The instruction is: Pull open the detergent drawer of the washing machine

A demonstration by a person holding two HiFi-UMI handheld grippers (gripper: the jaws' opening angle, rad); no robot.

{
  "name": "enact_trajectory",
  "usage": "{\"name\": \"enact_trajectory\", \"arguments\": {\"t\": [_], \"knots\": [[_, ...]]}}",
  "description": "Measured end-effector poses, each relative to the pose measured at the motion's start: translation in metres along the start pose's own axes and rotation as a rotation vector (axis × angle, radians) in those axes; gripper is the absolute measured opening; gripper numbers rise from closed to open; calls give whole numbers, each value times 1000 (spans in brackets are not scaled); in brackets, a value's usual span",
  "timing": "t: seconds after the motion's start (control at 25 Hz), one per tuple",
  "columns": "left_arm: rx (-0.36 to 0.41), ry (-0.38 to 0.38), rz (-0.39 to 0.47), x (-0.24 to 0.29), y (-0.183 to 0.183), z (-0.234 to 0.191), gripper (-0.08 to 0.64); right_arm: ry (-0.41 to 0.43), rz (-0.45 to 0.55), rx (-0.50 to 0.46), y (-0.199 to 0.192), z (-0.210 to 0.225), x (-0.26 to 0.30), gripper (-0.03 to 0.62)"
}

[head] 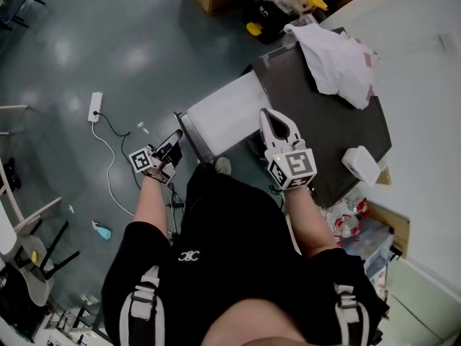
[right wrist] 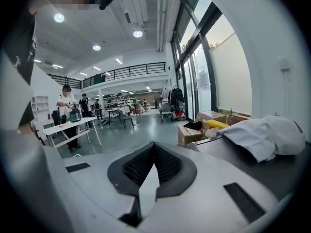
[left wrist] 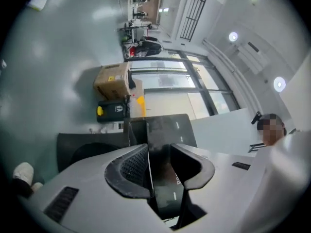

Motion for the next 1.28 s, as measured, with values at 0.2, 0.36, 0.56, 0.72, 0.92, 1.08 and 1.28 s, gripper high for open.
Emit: {"name": "enact_trajectory", "arguments": {"t": [0.2, 0.36, 0.56, 0.72, 0.92, 1.08, 1.28], "knots": [[222, 310, 53, -18, 23, 26, 42, 26, 24, -4, 7, -2, 6, 2], [506, 618, 76, -29, 42, 62, 0, 26, 48, -3, 14, -2, 12, 2], [768, 842, 177, -36, 64, 133, 0, 51, 111, 9, 33, -15, 28, 2], [927, 981, 325, -36, 74, 203, 0, 82, 158, 11, 53, -31, 40, 2], [1060, 1121, 427, -28, 69, 276, 0, 108, 237, -6, 79, -41, 43, 2], [1141, 1133, 507, -13, 55, 325, 0, 119, 286, -34, 100, -47, 38, 2], [1209, 1119, 521, 9, 31, 363, 0, 122, 315, -81, 116, -53, 32, 2]]}}
Point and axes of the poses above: the fingertips, and each gripper's own axes: x forward along the fingers, z to its right, y out of its top, the point moved 9 cm from there along -x, backward along the fingers, and after that the axes turned 6 degrees about -z, right-handed, at the moved point
